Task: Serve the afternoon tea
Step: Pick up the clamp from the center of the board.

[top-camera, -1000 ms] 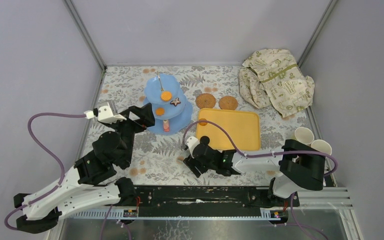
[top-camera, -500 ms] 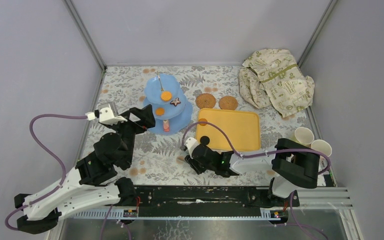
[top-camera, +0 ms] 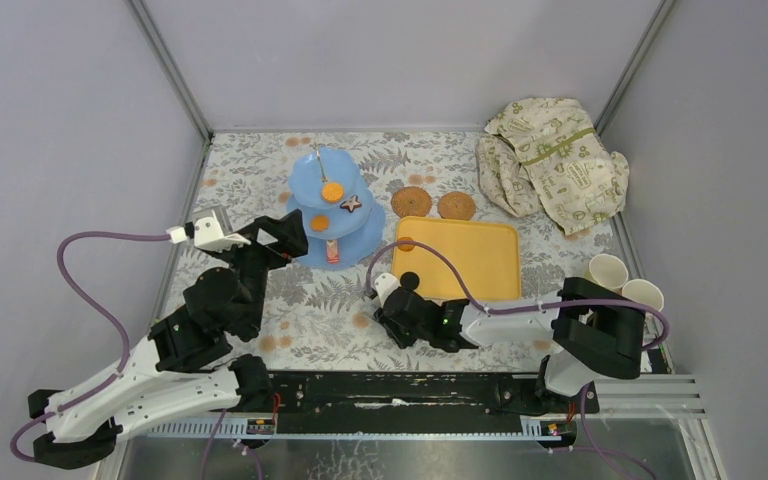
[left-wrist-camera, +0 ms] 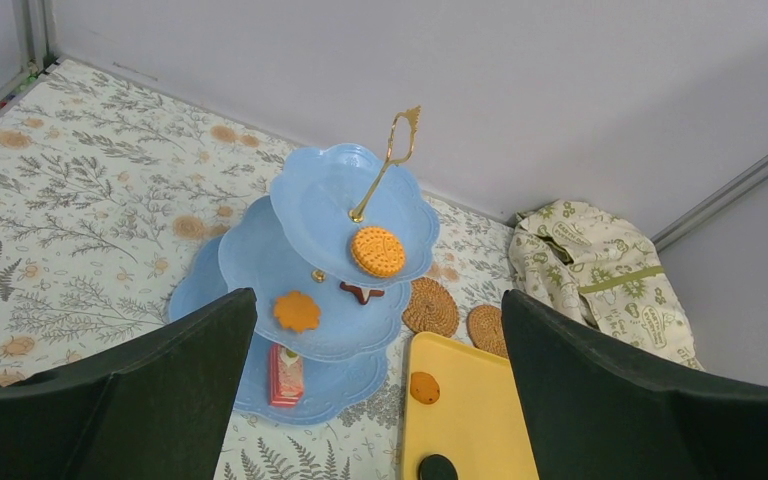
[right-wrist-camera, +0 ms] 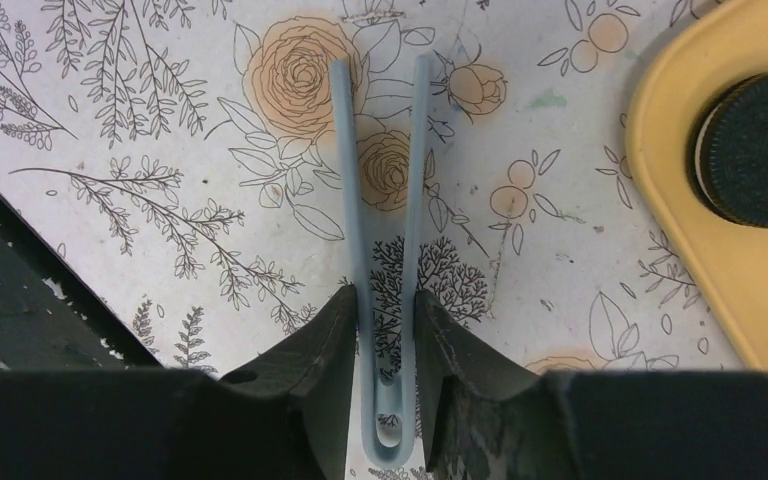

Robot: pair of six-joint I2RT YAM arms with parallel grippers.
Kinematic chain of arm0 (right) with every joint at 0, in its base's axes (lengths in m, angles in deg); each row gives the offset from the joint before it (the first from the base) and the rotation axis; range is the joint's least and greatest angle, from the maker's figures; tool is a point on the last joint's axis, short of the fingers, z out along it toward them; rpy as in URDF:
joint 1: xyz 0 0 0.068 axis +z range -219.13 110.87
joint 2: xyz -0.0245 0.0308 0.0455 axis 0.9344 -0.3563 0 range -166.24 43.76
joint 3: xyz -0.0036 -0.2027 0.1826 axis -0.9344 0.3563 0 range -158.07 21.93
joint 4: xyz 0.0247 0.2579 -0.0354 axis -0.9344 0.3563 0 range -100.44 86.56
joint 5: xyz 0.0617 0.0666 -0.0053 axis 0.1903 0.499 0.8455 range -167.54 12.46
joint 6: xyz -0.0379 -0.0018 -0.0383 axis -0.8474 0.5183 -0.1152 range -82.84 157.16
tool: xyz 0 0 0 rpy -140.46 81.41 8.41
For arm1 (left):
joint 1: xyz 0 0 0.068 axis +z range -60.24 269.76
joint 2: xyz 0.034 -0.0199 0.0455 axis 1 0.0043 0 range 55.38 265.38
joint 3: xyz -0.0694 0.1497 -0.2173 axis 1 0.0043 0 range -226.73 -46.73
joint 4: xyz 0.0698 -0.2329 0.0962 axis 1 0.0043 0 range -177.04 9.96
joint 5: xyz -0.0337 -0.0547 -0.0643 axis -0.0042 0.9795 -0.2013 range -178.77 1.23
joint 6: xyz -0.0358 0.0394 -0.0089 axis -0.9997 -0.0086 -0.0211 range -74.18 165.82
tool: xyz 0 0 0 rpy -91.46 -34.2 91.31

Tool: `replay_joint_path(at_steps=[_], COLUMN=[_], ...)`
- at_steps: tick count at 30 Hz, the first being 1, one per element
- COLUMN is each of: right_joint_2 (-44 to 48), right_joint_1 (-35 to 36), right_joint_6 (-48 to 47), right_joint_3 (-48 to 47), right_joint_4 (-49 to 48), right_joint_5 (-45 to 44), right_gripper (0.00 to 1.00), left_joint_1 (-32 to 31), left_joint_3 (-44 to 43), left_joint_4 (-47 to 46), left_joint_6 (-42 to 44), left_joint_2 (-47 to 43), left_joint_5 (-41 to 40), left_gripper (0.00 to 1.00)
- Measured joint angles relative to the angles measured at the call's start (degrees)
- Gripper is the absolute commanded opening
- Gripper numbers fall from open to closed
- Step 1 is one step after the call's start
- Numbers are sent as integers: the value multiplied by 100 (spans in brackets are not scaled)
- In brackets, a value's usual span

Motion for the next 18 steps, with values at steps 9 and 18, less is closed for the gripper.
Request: replay_joint_path(at_steps=[9,18], right_joint_2=[138,435], right_joint_1=[0,-28], right_joint_6=[433,918], right_joint_3=[-758,-979], right_joint_4=[1379,2398], right_joint_5=[-435,-933], right_gripper=[26,25], left_joint_1=[0,0], left_joint_3=[0,7], left_joint_4=[0,-9], left_joint_6=[-50,-35], left_joint_2=[-42,-66], left_joint_5=[2,22], left_gripper=[100,100])
